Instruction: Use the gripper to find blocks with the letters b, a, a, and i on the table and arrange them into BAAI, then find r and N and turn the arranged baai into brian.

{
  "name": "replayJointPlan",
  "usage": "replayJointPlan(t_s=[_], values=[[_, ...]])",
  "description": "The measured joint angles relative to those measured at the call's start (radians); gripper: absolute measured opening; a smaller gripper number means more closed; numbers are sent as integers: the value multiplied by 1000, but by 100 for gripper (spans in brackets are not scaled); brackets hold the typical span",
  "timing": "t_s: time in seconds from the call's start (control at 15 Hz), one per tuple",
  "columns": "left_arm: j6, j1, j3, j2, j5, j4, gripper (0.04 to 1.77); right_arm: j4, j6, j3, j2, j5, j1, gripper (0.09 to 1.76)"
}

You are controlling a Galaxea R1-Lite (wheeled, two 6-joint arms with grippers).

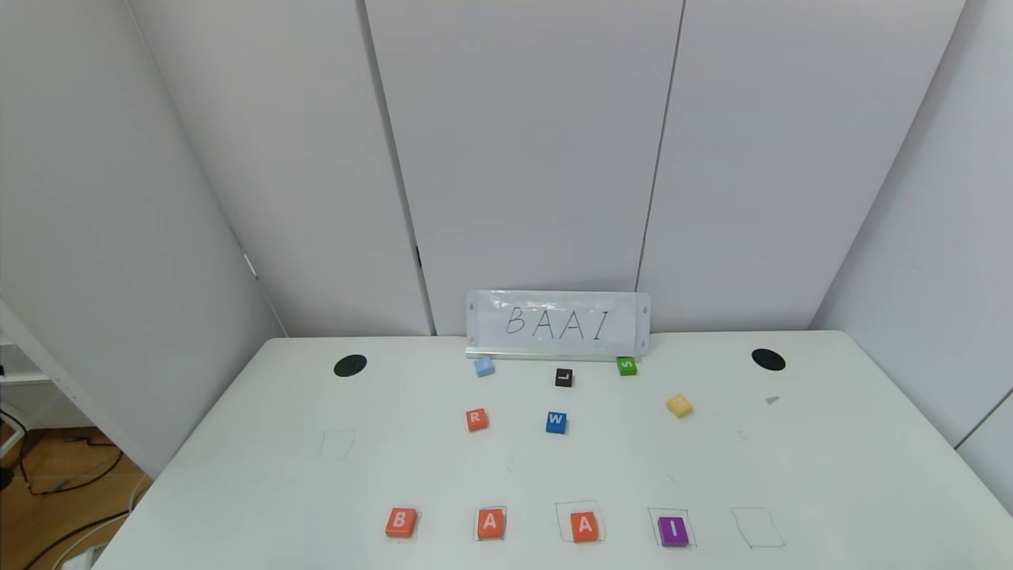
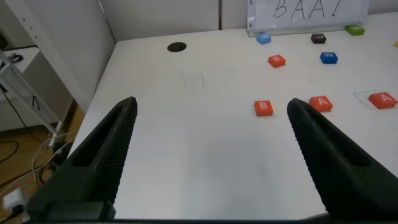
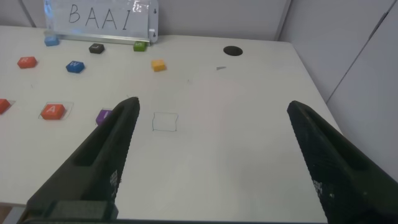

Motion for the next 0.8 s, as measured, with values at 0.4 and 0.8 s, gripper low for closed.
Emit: replayJointPlan(t_s=[0.4,0.8], values=[[-4,0,-16,11,0,42,172,-1,0,0,1,0,0,171],[-4,0,-16,-8,7,40,172,-1,0,0,1,0,0,171]])
